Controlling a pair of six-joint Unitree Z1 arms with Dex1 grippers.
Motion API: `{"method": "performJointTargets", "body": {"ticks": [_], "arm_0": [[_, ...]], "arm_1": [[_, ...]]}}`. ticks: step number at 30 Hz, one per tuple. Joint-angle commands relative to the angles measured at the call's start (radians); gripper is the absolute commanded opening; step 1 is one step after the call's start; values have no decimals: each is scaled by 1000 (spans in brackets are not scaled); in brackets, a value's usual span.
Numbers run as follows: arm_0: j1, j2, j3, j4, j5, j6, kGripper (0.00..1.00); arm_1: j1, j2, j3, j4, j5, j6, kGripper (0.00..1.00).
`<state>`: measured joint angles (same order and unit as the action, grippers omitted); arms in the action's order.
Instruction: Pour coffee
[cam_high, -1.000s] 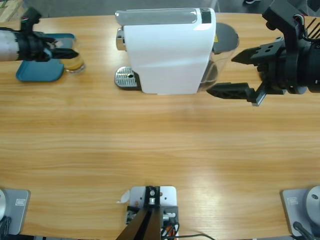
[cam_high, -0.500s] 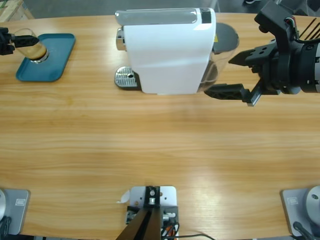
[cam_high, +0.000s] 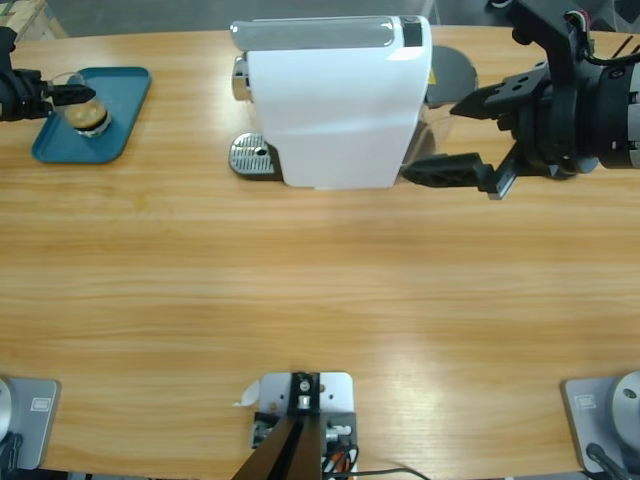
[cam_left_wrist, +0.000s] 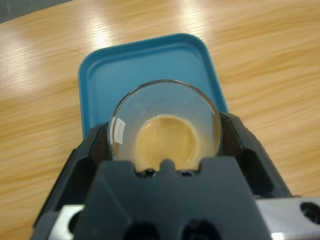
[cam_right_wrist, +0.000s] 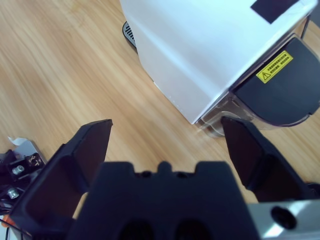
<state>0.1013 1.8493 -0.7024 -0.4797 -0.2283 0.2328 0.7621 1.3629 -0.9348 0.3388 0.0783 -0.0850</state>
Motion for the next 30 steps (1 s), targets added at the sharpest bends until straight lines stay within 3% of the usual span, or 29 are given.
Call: {"method": "performJointTargets", "body": {"ticks": [1, 4, 5, 7, 8, 9, 23, 30], "arm_0": [[9, 64, -17, -14, 18, -9, 0], [5, 69, -24, 4, 6, -7, 15], [3, 69, -21, 14, 6, -14, 242], [2, 50, -3, 13, -13, -23, 571], [1, 43, 2, 7, -41, -21, 854], [2, 38, 3, 4, -59, -20, 980], [2, -37, 32, -2, -61, -15, 991], [5, -190, 90, 42, -9, -15, 991]], "arm_1": [[-17, 42, -8, 20, 17, -18, 996], [-17, 43, -12, 22, 16, -21, 996], [-17, 45, -14, 22, 15, -21, 996], [-17, 42, -17, 26, 16, -21, 996], [-17, 39, -19, 33, 17, -21, 996], [-17, 35, -21, 39, 17, -21, 996], [-17, -2, -23, 66, 11, -22, 996], [-17, -20, -21, 69, 6, -22, 996]]}}
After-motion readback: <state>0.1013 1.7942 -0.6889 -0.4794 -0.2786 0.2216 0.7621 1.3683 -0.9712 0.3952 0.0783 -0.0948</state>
